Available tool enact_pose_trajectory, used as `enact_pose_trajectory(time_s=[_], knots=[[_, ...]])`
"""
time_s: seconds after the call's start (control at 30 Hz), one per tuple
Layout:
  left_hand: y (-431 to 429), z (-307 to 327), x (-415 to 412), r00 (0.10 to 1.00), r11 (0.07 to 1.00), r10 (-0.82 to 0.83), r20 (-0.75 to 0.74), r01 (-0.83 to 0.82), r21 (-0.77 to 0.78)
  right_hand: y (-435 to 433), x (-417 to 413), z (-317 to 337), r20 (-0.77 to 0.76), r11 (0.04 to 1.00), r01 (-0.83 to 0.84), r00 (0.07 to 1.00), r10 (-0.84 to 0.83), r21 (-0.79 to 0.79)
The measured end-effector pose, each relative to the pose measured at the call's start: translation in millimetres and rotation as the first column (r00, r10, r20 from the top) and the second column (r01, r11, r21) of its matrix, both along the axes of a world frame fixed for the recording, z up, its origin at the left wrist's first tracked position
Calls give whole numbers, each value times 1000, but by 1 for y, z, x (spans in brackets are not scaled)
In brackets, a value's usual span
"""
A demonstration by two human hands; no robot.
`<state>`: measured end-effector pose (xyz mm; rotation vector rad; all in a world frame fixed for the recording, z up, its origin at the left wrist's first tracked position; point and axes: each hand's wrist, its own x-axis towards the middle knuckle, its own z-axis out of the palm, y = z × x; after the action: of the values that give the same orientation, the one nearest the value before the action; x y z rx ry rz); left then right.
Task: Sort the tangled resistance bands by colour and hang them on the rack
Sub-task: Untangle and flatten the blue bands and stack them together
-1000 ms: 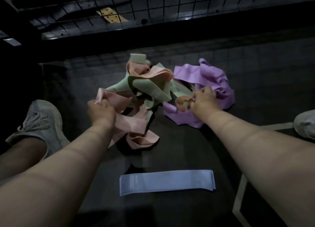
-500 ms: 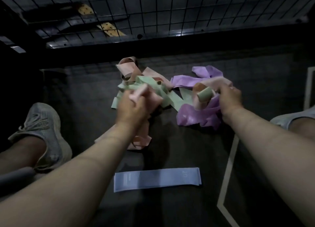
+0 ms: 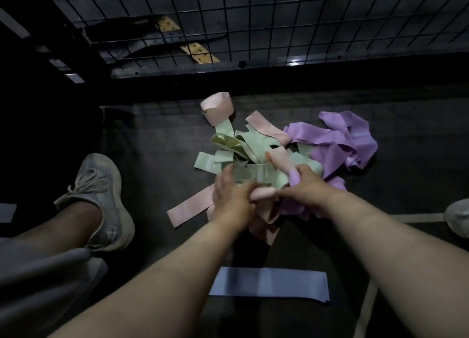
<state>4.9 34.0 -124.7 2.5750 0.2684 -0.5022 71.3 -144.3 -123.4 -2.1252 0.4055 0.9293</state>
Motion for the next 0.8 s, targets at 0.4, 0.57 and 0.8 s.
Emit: enact_pose_trajectory(time_s=[0.4, 0.57, 0.8], knots=[[24, -41, -8, 663, 740, 635, -397, -669, 65, -12, -17, -28, -14, 913, -83, 996, 84, -399], [11, -47, -3, 675, 656, 608, -417, -724, -214, -4, -23, -27, 238, 979, 127, 967, -87, -162], [11, -30, 33, 736, 577, 654, -176, -635, -514, -21, -5, 2, 456, 819, 570, 715, -531, 59]])
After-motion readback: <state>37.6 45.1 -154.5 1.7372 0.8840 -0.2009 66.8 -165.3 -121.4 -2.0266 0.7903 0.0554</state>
